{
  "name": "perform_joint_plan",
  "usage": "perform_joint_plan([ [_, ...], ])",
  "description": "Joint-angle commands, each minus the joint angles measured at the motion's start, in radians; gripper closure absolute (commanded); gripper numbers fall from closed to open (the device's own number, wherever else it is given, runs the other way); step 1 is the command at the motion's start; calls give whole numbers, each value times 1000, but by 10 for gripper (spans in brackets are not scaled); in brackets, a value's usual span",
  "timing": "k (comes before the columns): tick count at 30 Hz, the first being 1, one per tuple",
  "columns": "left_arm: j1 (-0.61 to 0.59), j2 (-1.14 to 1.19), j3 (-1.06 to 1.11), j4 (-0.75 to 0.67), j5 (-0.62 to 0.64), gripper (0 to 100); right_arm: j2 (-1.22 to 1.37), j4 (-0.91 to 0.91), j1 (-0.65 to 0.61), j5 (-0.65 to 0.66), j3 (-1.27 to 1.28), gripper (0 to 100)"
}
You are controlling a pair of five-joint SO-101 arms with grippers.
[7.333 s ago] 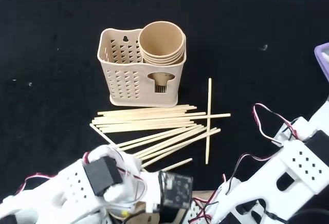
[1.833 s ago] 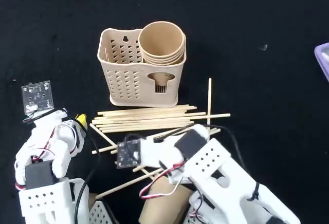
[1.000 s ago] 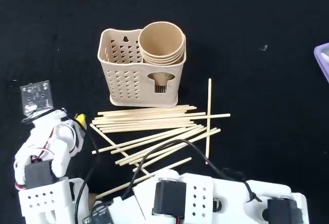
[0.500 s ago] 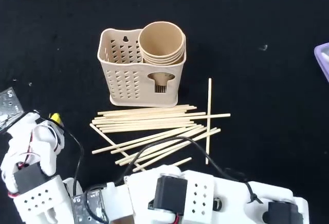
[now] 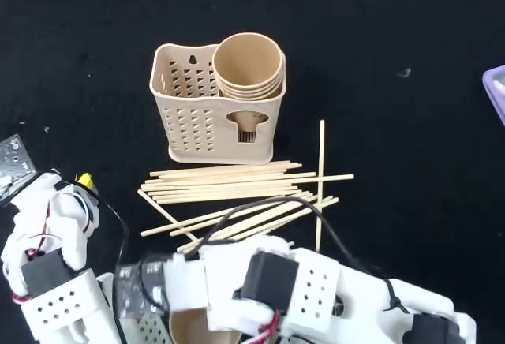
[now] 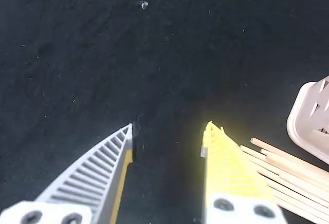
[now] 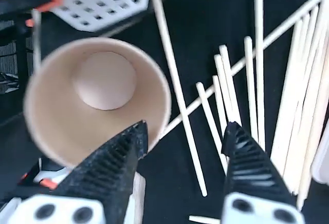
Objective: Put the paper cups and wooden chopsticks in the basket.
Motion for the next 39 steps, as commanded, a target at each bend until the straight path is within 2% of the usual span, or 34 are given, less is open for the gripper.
perform_joint_plan([
  [1,-8,-2,-5,-21,9,777,-18,-77,35,2,64,747],
  [10,-8,-2,-5,-21,9,777,-18,-98,-87,2,157,763],
  [12,-8,-2,-5,-21,9,777,-24,-98,-89,2,156,831],
  [14,-8,-2,-5,-21,9,777,-24,-98,-61,2,125,957],
  [15,-10,-2,-5,-21,9,777,-24,-95,-37,2,104,996],
  [16,-10,-2,-5,-21,9,777,-24,-87,-5,2,79,969],
  [19,-8,-2,-5,-21,11,777,-24,-34,101,9,-19,985],
  [21,-8,-2,-5,-21,11,777,-24,52,175,64,-114,988],
  [25,-8,-2,-5,-21,12,777,-24,199,339,112,-380,988],
  [29,-8,-2,-4,-21,14,777,-18,196,568,109,-664,988],
  [34,-8,-2,-4,-21,14,777,35,121,830,-43,-951,988],
  [39,-7,-2,-2,-21,14,777,170,58,930,-222,-1153,988],
])
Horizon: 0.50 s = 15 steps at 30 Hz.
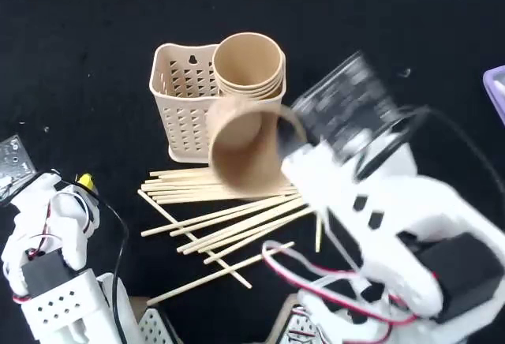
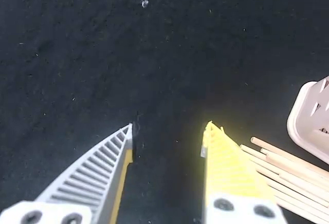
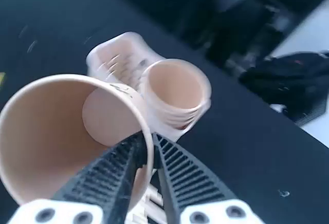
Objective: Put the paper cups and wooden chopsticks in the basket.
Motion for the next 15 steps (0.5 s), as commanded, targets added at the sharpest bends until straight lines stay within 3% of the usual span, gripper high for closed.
perform_joint_plan([
  [1,-7,-2,-8,-21,8,777,122,-78,71,-121,-156,988],
  [9,-7,-2,12,-37,8,777,432,-166,161,-221,-400,988],
  [15,-7,-2,18,-52,8,777,624,-29,161,-221,-568,988],
])
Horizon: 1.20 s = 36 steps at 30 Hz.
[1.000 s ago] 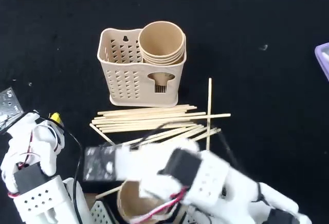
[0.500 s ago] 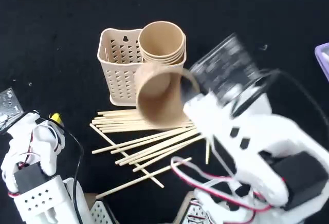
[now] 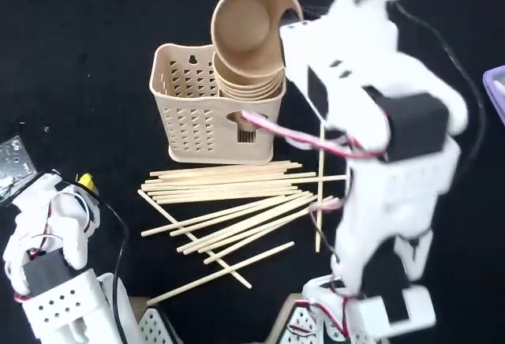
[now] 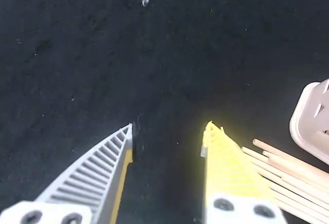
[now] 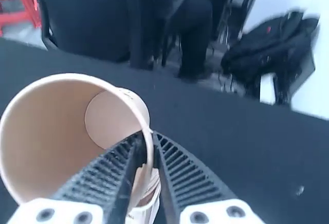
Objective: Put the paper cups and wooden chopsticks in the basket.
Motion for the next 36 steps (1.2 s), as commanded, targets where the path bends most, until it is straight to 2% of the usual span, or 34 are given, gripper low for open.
perform_joint_plan([
  [1,-7,0,-12,-23,6,777,81,91,14,-9,-137,988],
  [5,-7,0,-12,-23,6,777,168,167,20,-8,-242,988],
  [13,-7,0,-12,-21,6,777,239,178,29,-9,-248,988],
  [26,-7,0,-12,-23,6,777,229,127,29,-6,-65,980],
  [28,-7,0,-12,-23,6,777,229,132,28,-9,-99,927],
  [32,-7,0,-12,-23,6,777,236,141,-3,-2,-166,746],
  [36,-7,0,-12,-23,6,777,239,95,0,0,-229,770],
])
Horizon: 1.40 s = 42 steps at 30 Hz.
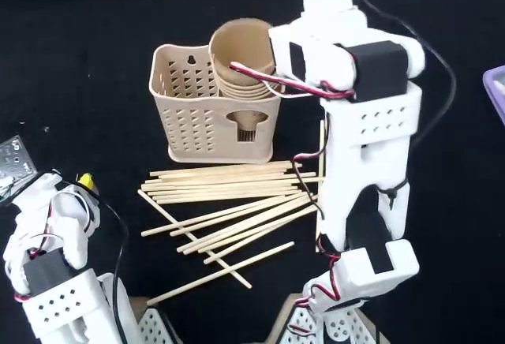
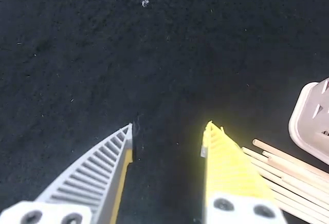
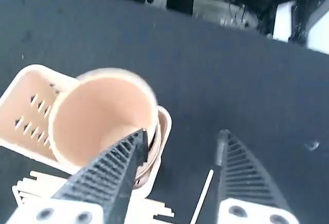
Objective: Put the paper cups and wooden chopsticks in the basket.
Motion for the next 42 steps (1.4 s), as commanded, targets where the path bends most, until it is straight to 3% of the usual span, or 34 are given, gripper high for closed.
perform_joint_plan([
  [1,-7,-2,-12,-18,6,777,-2,-51,-12,0,-84,779],
  [5,-7,-2,-12,-17,6,777,-8,-38,-17,0,-91,841],
  [9,-7,-2,-12,-15,6,777,-1,15,-12,0,-90,990],
  [17,-7,-2,4,-20,6,777,-133,48,26,-2,33,963],
  [22,-7,-2,4,-20,6,777,-427,44,25,23,510,962],
  [28,-7,-2,4,-20,8,777,-762,-3,-129,336,1148,962],
  [31,-7,-2,4,-20,8,777,-888,-129,-198,439,1472,940],
  [35,-5,-2,4,-20,8,777,-960,-350,-304,614,1863,813],
  [42,16,-2,4,-20,8,777,-958,-674,-387,763,2216,775],
])
